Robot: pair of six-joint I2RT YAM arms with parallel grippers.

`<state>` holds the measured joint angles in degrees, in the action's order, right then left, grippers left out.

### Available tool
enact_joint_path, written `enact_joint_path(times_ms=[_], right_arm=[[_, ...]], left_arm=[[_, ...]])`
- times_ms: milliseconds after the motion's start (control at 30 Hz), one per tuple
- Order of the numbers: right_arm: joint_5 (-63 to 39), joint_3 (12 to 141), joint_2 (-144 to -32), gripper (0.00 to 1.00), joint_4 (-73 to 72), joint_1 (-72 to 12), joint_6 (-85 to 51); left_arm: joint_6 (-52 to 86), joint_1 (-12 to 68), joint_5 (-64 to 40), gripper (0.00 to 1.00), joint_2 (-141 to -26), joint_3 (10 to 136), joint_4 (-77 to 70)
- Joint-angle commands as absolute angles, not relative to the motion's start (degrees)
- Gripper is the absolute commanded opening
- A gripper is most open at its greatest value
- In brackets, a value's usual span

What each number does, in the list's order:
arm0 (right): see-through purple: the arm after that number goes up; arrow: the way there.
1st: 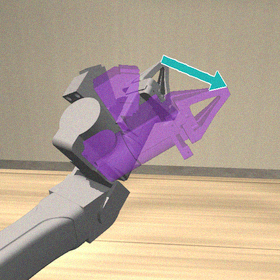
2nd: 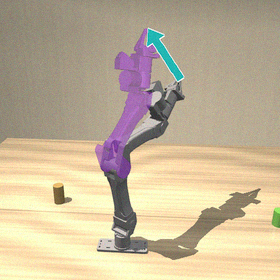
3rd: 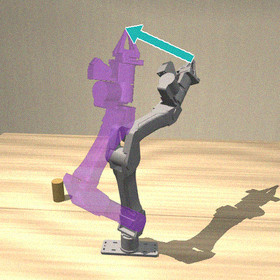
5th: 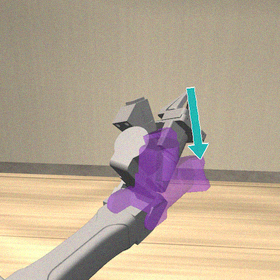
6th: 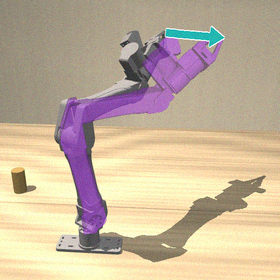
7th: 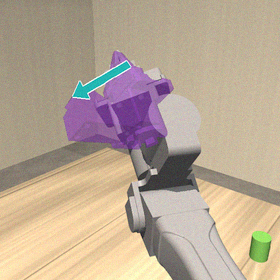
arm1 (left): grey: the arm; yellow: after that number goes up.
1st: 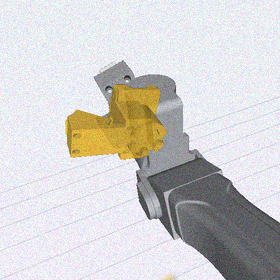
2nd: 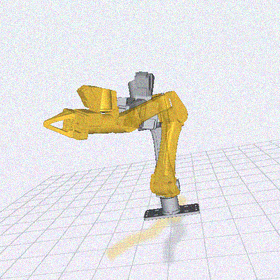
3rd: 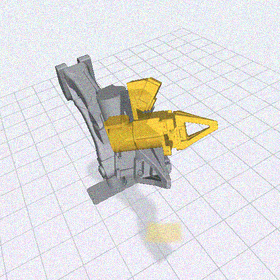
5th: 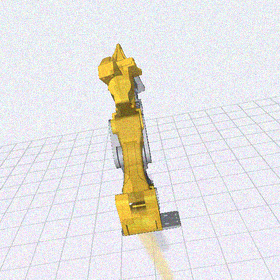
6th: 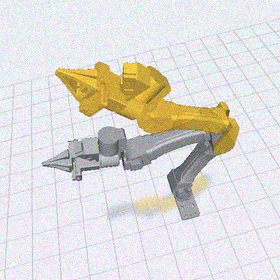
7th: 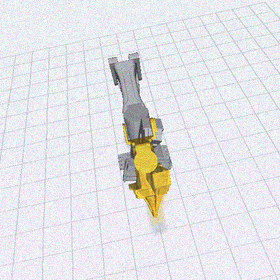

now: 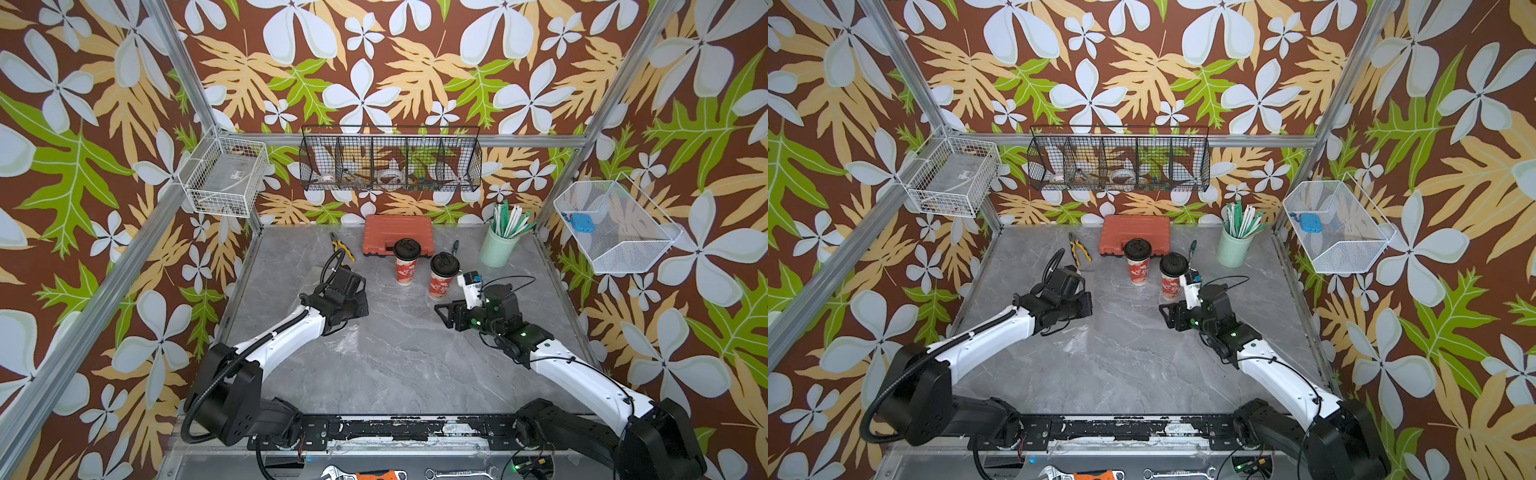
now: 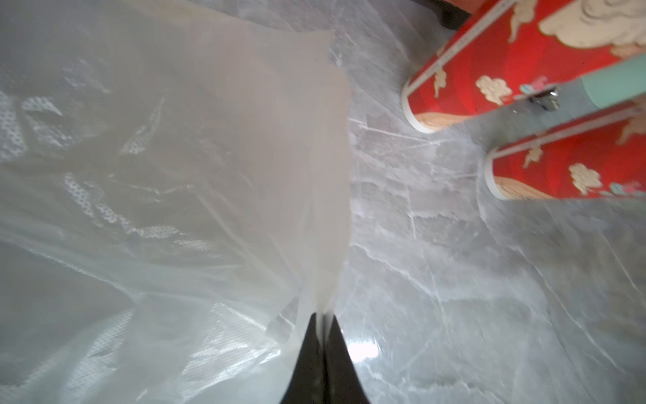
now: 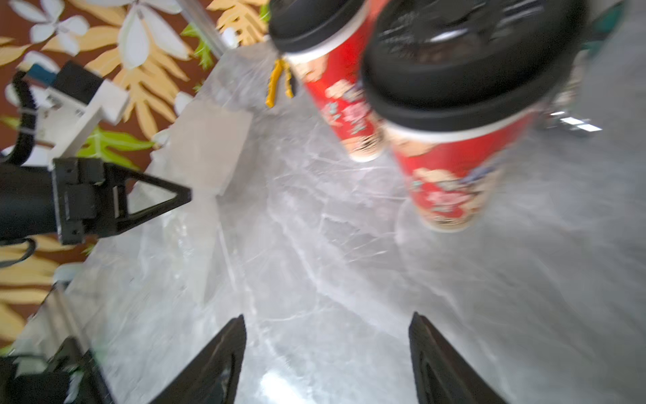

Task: Pack milk tea into plastic carrier bags
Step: Pick up the plastic carrier bag from the center of the board, then adjust the plastic carrier bag at the center of the board.

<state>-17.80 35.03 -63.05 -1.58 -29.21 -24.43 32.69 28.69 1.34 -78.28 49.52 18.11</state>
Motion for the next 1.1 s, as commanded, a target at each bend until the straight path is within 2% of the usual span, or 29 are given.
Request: enact_joint_path(times_ms=[0, 167, 333, 433, 567, 900, 1067], right_arm=[[-17.59, 34.89, -65.23, 0.72, -6.76, -36.97, -27.42], [-11.31, 35.32, -73.43, 0.68, -16.95, -49.24, -33.62], [-6.97, 37.11, -82.71, 0.65, -28.09, -55.78, -40.07], [-5.88, 38.93, -88.29, 0.63, -32.83, -56.67, -42.51], [-4.11, 42.69, -93.50, 0.55, -33.69, -56.68, -43.22], [0.62, 45.29, -97.63, 0.39, -30.93, -56.60, -44.24], [1.62, 44.55, -98.76, 0.34, -31.35, -56.60, -45.20]], left_arm=[[32.00, 28.83, -5.26, 0.00, -74.96, 47.11, 17.08], [32.23, 28.92, -11.24, 0.00, -73.08, 44.27, 14.31], [32.05, 28.92, -14.03, 0.00, -73.89, 43.55, 11.85], [31.01, 28.92, -14.29, 0.00, -74.72, 43.67, 11.55], [29.91, 28.92, -14.15, 0.00, -75.59, 43.95, 11.78], [29.15, 28.92, -14.19, 0.00, -76.10, 43.95, 11.33], [29.39, 28.92, -14.59, 0.00, -76.05, 43.86, 10.89]])
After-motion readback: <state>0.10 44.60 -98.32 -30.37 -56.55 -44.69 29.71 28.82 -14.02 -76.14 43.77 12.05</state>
